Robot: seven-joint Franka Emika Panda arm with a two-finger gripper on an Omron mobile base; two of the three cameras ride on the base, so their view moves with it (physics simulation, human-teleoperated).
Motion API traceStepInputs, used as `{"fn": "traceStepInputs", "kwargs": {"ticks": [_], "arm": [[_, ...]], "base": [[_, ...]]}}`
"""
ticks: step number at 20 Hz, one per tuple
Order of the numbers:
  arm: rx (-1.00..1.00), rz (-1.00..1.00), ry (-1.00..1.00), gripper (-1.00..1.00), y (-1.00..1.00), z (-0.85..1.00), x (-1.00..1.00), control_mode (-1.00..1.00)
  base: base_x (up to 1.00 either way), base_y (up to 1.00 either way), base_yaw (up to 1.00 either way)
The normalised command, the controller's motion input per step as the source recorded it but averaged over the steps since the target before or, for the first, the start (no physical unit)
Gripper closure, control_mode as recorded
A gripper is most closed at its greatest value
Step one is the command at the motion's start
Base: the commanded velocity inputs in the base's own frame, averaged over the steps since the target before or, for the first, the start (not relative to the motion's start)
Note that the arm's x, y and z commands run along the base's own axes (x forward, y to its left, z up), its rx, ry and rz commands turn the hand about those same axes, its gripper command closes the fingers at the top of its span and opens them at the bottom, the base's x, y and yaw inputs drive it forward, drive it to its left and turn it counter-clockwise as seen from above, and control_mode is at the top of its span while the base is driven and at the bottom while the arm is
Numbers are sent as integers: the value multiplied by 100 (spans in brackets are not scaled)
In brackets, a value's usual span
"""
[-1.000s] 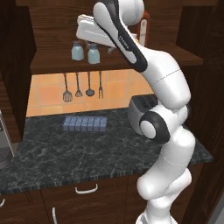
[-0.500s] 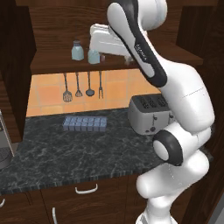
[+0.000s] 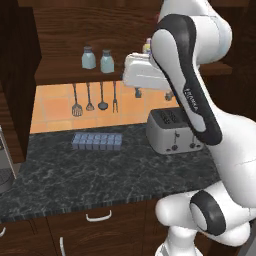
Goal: Put the shaker and condiment bottle from the counter next to their counterparts in the cabinet.
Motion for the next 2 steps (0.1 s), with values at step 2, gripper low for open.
{"fn": "traceStepInputs", "kwargs": {"ticks": [2], "arm": [[0,1,0,-100,-1,-47,-100,-100]], "base": [[0,0,0]]}}
